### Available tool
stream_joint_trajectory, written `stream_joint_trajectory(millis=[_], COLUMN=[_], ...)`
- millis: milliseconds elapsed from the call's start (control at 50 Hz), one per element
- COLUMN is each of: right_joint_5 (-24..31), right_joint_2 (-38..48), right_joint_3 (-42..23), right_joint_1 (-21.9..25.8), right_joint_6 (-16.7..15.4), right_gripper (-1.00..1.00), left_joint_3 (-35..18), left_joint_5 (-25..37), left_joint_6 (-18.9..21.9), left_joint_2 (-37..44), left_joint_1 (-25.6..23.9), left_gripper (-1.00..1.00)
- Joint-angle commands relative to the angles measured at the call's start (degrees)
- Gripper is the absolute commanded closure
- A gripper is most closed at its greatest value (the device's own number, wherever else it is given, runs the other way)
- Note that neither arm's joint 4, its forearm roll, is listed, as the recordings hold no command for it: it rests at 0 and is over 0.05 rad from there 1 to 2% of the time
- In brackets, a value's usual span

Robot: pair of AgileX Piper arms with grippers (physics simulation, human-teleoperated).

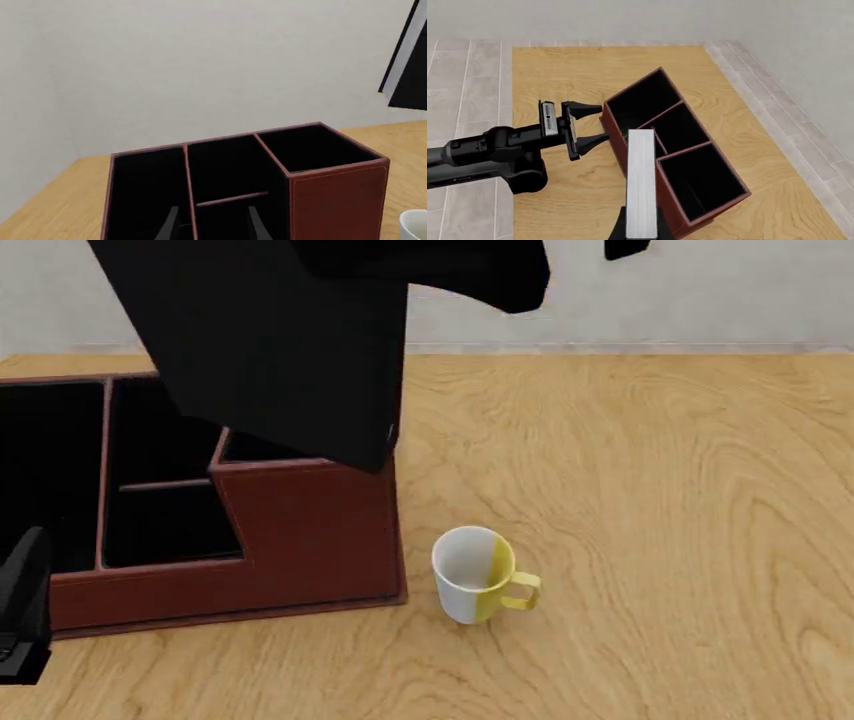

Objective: Pick up the book and place it in the right compartment of the caddy.

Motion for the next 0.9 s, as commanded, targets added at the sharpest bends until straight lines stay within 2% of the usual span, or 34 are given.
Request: stream_joint_trajectory(millis=[20, 360, 600, 900], right_joint_5=[2.62, 4.70, 3.38, 0.63], right_joint_2=[1.99, 7.56, 10.29, 13.13], right_joint_3=[-5.65, -12.95, -14.27, -13.64], right_joint_1=[-1.63, -4.02, -6.96, -9.95], right_joint_6=[1.52, 4.25, 6.96, 8.70], right_gripper=[1.00, 1.00, 1.00, 1.00], left_joint_3=[-0.48, -0.16, 0.21, 0.72], left_joint_5=[0.78, 0.22, -0.23, -0.18], left_joint_6=[0.80, 1.93, 2.86, 3.66], left_joint_2=[0.00, 0.00, 0.00, 0.00], left_joint_1=[-3.02, -5.00, -5.07, -5.65], left_gripper=[-1.00, -1.00, -1.00, -1.00])
